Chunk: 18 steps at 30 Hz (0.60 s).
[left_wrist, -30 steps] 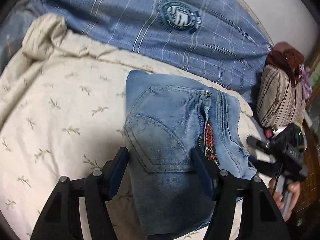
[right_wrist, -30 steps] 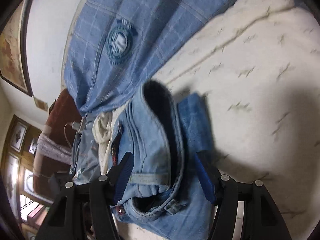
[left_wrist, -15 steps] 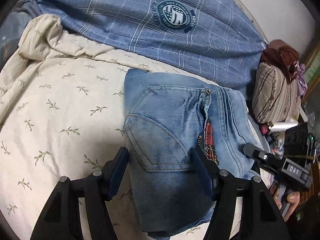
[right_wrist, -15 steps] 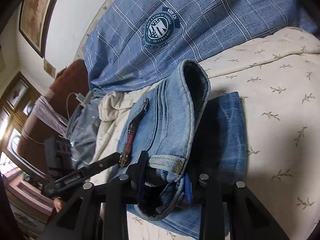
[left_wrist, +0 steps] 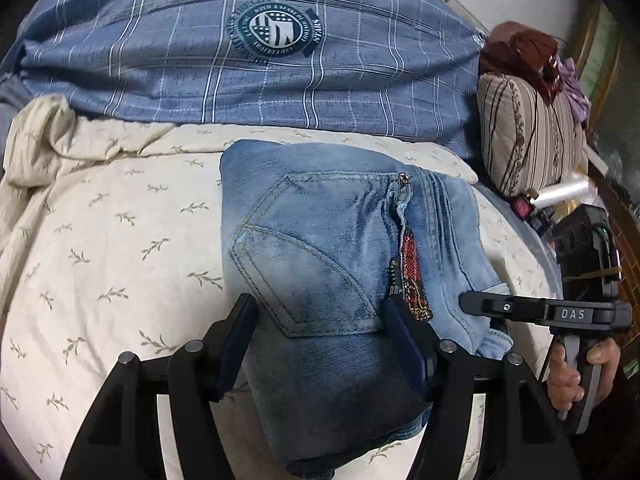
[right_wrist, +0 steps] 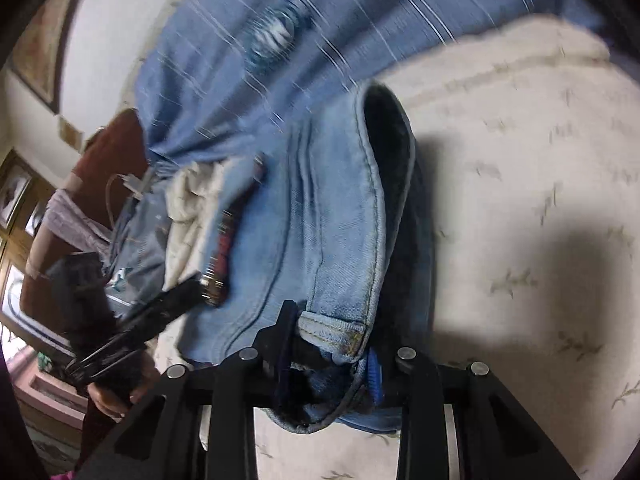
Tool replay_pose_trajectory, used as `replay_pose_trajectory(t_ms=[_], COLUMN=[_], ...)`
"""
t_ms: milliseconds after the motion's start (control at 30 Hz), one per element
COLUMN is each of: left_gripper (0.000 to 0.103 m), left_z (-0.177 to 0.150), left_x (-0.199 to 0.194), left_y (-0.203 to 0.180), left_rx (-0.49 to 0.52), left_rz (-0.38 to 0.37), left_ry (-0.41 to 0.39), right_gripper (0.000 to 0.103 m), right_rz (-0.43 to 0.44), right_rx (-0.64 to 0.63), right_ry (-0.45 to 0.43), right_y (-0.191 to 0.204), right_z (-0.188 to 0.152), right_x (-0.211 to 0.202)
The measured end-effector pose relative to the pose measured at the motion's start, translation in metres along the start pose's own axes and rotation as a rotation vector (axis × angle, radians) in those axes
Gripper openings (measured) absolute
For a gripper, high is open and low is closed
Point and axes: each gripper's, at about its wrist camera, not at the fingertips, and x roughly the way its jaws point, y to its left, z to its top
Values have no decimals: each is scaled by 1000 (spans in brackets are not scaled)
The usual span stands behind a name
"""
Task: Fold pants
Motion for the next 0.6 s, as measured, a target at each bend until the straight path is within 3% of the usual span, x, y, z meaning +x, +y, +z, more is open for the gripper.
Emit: replay_pose_trajectory(t_ms=[100, 167, 233, 367, 600], left_gripper=[69, 69, 70, 73, 73], left_z=[0, 0, 0, 5, 26], left_x=[-2, -7, -16, -27, 0], left_y=[1, 5, 9, 22, 46], left_rx=[-3, -12, -20, -66, -226], left_rz=[8, 0, -9, 5, 36], left_ry=[1, -1, -26, -81, -56], right_gripper=[37, 48, 53, 53, 53], right_rz=[41, 66, 71, 46, 55], right_rx=[39, 69, 59, 19, -56], right_ry=[8, 10, -35, -148, -267], right_y=[-6, -10, -9, -6, 18], right_z=[4, 5, 8, 13, 36], right_x=[-3, -6, -19, -43, -46])
